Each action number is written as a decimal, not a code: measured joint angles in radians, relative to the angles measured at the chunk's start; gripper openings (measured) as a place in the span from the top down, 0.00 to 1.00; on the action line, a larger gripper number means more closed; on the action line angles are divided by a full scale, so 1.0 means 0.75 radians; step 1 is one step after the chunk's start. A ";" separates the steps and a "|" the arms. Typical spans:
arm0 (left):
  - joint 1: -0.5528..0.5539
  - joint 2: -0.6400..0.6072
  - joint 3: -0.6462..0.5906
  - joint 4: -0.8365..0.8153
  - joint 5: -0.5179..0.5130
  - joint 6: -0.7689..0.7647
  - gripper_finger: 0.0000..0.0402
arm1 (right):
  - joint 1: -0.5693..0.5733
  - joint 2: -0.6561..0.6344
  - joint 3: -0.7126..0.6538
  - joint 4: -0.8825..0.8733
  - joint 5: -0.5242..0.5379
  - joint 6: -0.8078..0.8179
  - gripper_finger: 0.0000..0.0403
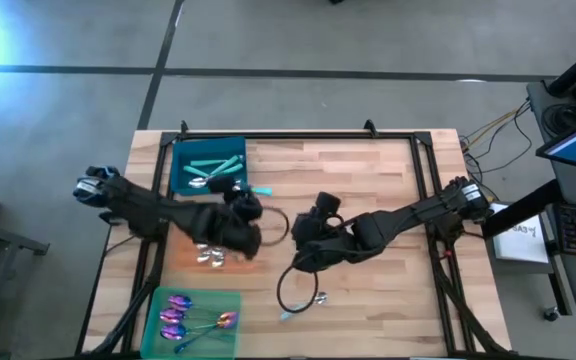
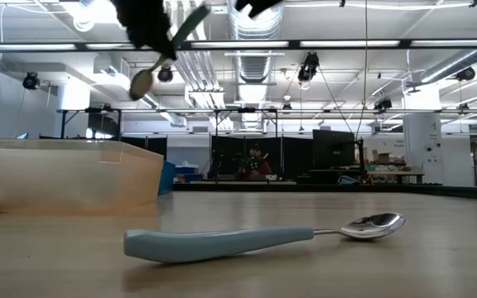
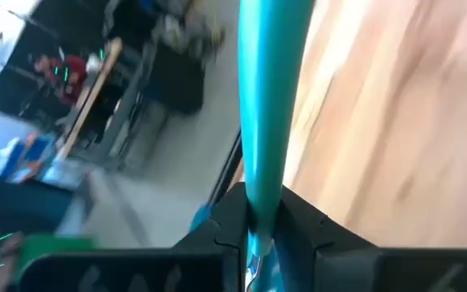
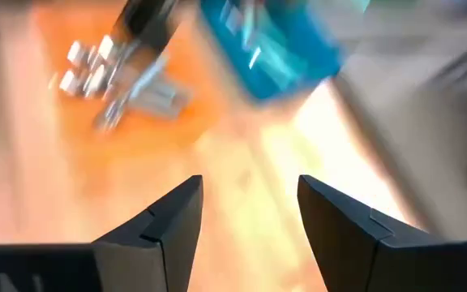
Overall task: Sort silverware by color (type)
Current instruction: Put the green spoon into the blue bin
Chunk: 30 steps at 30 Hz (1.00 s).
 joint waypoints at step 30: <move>0.959 -0.315 -0.527 0.078 0.521 0.474 0.86 | 0.207 0.298 -0.085 -0.117 -0.729 0.219 0.64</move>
